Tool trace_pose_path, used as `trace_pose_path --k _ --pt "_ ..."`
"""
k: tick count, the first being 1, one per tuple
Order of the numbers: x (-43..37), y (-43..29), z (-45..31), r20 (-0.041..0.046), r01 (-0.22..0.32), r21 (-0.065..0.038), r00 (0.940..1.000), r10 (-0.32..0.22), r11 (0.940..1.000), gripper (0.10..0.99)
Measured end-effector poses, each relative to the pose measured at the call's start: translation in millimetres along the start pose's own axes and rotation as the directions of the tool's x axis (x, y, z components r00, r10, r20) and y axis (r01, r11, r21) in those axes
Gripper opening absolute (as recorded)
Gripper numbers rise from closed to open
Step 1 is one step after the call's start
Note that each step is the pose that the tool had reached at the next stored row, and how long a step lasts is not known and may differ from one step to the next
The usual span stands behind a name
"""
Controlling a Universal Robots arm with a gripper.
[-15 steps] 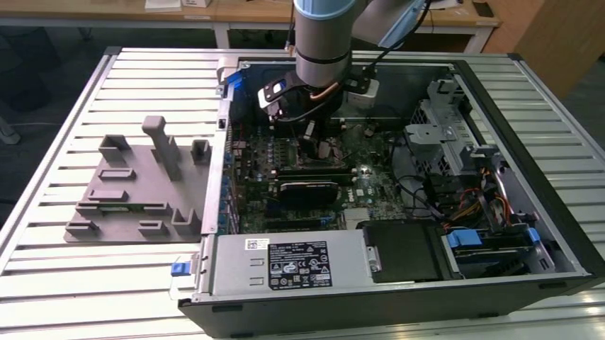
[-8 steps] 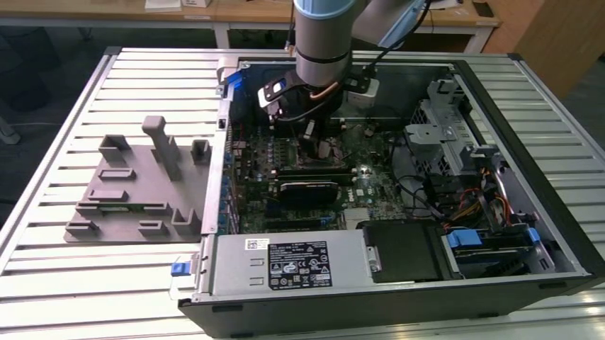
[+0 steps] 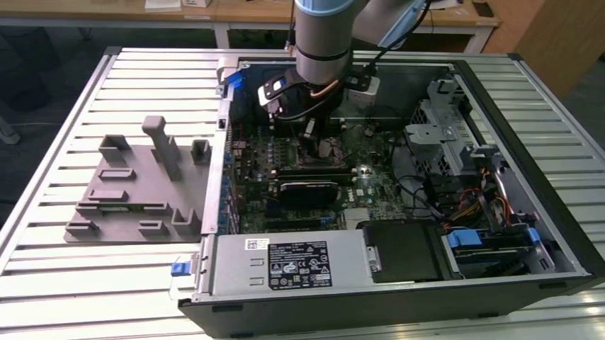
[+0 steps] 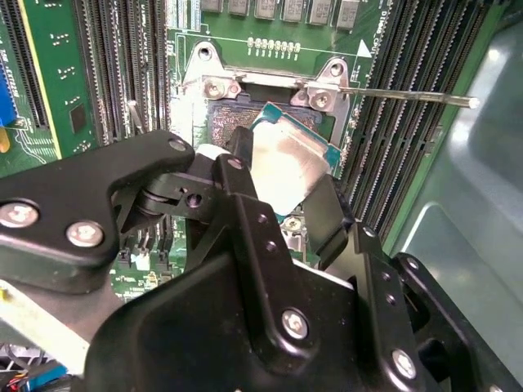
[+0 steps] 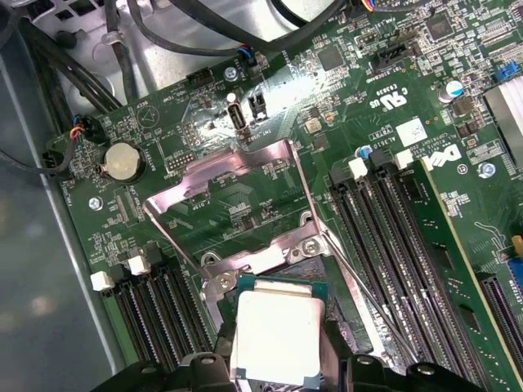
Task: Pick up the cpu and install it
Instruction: 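Place the cpu into insertion slot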
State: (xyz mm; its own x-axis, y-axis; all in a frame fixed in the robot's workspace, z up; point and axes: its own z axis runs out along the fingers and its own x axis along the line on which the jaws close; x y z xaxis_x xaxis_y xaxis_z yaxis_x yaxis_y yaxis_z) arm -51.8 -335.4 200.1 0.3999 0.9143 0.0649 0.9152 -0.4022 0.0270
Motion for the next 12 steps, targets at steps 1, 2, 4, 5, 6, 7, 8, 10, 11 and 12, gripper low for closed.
trace_pose_path --k 1,2,4,5,6,7,8,10,11,12 --pt "0.0 0.0 0.0 0.0000 0.000 0.000 1.0000 0.000 1.0000 0.525" --pt "0.0 0.0 0.0 0.0000 0.000 0.000 1.0000 0.000 1.0000 0.525" --pt "0.0 0.0 0.0 0.0000 0.000 0.000 1.0000 0.000 1.0000 0.537" --pt "0.0 0.0 0.0 0.0000 0.000 0.000 1.0000 0.000 1.0000 0.537" --pt "0.0 0.0 0.0 0.0002 -0.001 0.000 1.0000 0.001 1.0000 0.600" --pt "0.0 0.1 0.1 0.0004 -0.008 -0.001 1.0000 0.008 1.0000 0.600" --pt "0.0 0.1 0.4 0.0005 -0.020 -0.001 0.9998 0.020 0.9998 0.600" --pt "0.0 0.1 1.1 0.0013 -0.054 -0.004 0.9985 0.054 0.9985 0.600" --pt "0.0 0.1 1.5 0.0017 -0.070 -0.005 0.9976 0.070 0.9976 0.600" --pt "0.0 0.0 1.8 0.0020 -0.082 -0.005 0.9967 0.082 0.9966 0.600"
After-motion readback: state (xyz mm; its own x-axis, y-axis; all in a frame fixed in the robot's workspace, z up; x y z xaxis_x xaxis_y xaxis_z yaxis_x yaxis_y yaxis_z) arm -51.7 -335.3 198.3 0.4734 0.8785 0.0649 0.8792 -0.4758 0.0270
